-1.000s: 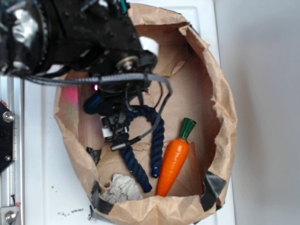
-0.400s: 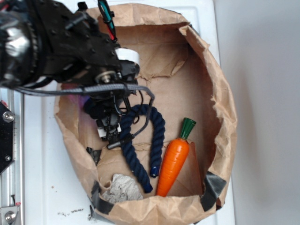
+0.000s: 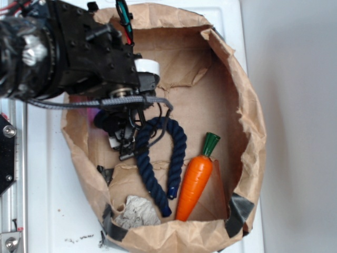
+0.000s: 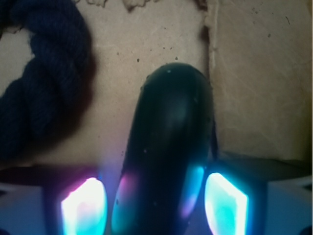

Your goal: Grab the plastic pickle.

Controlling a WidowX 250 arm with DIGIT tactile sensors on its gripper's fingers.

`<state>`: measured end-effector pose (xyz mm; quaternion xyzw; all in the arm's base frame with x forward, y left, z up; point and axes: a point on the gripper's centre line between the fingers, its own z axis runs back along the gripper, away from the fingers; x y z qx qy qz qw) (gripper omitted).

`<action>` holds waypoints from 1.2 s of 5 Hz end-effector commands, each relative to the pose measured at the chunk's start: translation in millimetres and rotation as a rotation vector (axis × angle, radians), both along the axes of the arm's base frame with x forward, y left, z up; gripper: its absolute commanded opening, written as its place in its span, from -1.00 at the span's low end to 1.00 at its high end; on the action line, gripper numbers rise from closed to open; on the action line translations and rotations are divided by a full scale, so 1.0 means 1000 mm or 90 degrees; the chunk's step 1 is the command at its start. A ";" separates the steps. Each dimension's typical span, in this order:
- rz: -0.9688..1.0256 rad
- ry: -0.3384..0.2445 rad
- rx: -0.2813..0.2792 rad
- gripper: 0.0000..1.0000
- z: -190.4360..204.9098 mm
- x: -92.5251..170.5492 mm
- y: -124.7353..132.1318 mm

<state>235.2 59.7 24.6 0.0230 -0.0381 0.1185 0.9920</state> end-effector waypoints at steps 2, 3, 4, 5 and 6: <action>-0.020 -0.083 -0.024 -1.00 0.058 0.031 0.001; -0.039 -0.097 -0.073 -1.00 0.091 0.032 -0.007; -0.048 -0.098 -0.084 -1.00 0.112 0.034 -0.019; -0.048 -0.103 -0.105 -1.00 0.131 0.034 -0.030; -0.053 -0.105 -0.105 -1.00 0.147 0.035 -0.049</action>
